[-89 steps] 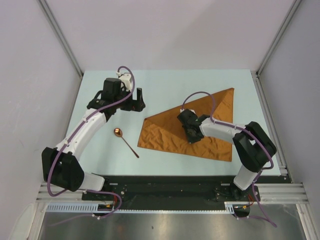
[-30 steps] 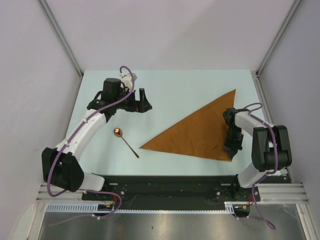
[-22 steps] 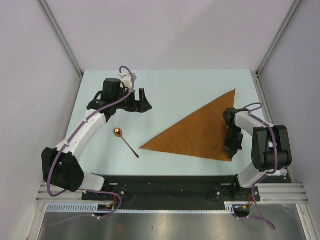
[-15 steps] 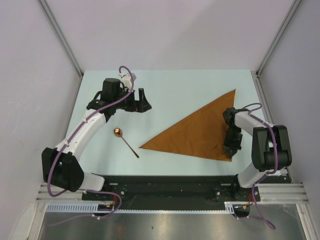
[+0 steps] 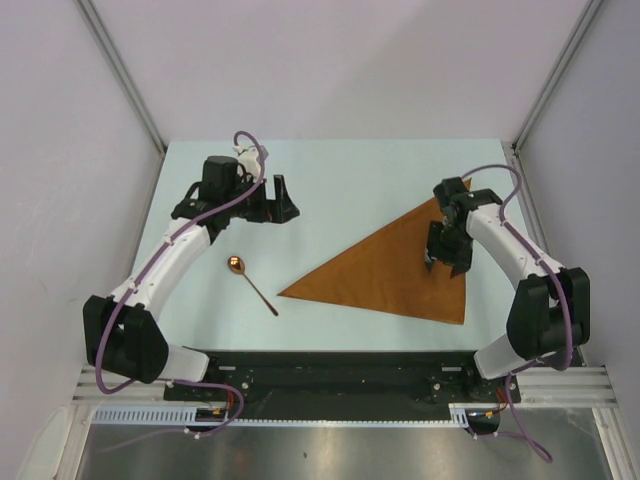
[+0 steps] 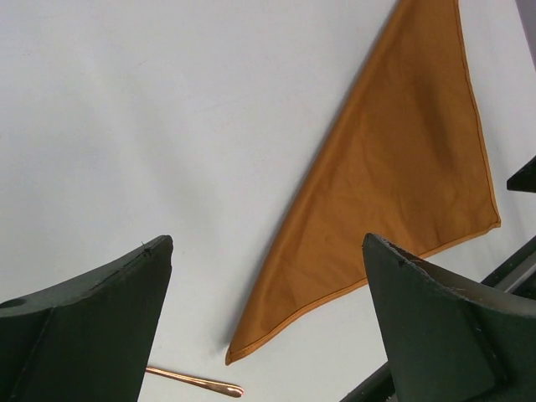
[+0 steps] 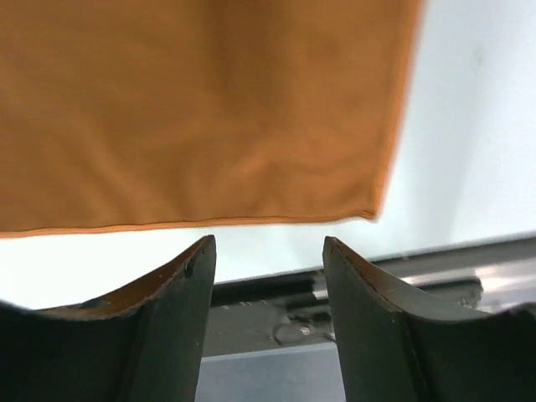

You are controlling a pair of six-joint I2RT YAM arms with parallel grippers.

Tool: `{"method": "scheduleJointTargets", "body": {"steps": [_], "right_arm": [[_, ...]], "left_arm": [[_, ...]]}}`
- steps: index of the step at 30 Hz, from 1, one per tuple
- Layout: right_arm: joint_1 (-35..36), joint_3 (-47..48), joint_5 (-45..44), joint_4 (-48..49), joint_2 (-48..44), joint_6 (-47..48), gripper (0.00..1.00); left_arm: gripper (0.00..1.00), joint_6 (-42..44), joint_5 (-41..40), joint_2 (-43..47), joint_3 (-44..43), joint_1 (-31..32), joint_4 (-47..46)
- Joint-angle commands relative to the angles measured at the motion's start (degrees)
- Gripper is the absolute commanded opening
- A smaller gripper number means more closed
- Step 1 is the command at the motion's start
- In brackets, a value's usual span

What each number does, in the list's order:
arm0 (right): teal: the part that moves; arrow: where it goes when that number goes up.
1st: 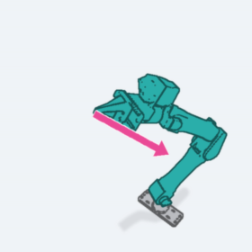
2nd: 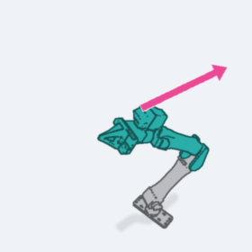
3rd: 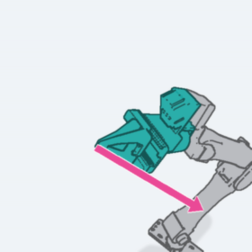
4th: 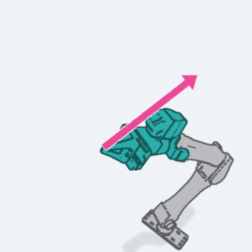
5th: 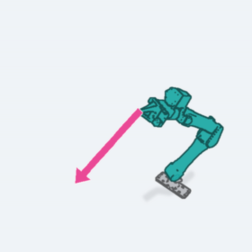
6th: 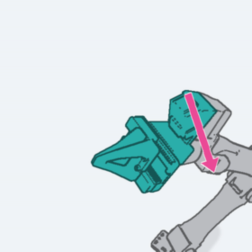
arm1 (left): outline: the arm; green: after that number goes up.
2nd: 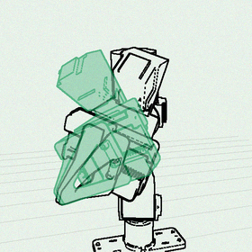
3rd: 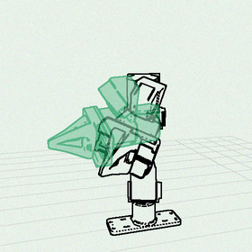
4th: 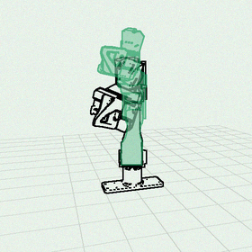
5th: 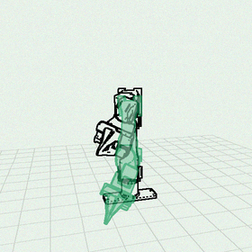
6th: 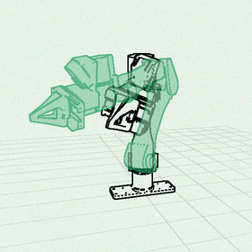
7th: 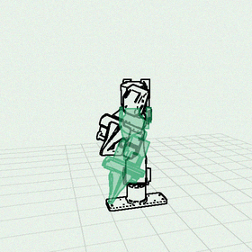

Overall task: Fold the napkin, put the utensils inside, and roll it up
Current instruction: Fold the napkin, then grab a utensil with the right arm

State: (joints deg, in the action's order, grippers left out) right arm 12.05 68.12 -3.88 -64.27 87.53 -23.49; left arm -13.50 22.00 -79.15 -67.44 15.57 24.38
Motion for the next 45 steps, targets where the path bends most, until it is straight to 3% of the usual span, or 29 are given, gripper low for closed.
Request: {"method": "scheduleJointTargets", "body": {"steps": [1, 3, 6, 7, 10, 17, 21, 30, 41, 45], "right_arm": [[11.0, 6.3, 3.2, 7.3, 0.3, 2.6, 0.59], [19.3, 8.1, 4.9, 12.0, 3.9, 2.7, 0.59], [28.2, 12.7, 5.1, 22.8, 11.5, 2.1, 0.55], [29.9, 14.1, 5.0, 24.6, 13.4, 2.0, 0.52], [38.3, 21.2, 4.6, 30.4, 21.3, 2.9, 0.5], [49.5, 41.2, 0.5, 35.0, 39.0, 10.4, 0.47], [51.5, 50.2, 0.1, 36.2, 45.6, 14.7, 0.45], [51.9, 54.0, 0.5, 39.0, 52.4, 16.8, 0.37], [52.0, 57.7, 0.7, 37.9, 57.0, 18.7, 0.36], [52.2, 59.7, -1.1, 35.2, 58.5, 18.3, 0.29]], "left_arm": [[1.0, 0.5, -2.6, -0.4, 0.3, -1.7, -1.3], [1.0, -0.6, -2.4, -0.3, 0.9, -3.7, -2.2], [1.0, -4.4, -0.7, 0.8, 4.0, -12.2, -5.9], [1.0, -5.2, -1.1, 0.8, 4.7, -17.5, -7.2], [1.0, -6.5, -2.3, -0.2, 5.9, -24.8, -7.2], [0.99, -5.8, -4.2, -2.1, 5.1, -29.8, -6.4], [1.0, -6.0, -4.3, -0.3, 5.7, -30.4, -7.1], [1.0, -7.9, -1.1, 0.1, 6.4, -31.8, -9.2], [1.0, -9.3, 2.0, 0.3, 6.9, -32.4, -10.1], [1.0, -9.7, 2.9, 0.4, 7.1, -32.8, -10.7]]}}
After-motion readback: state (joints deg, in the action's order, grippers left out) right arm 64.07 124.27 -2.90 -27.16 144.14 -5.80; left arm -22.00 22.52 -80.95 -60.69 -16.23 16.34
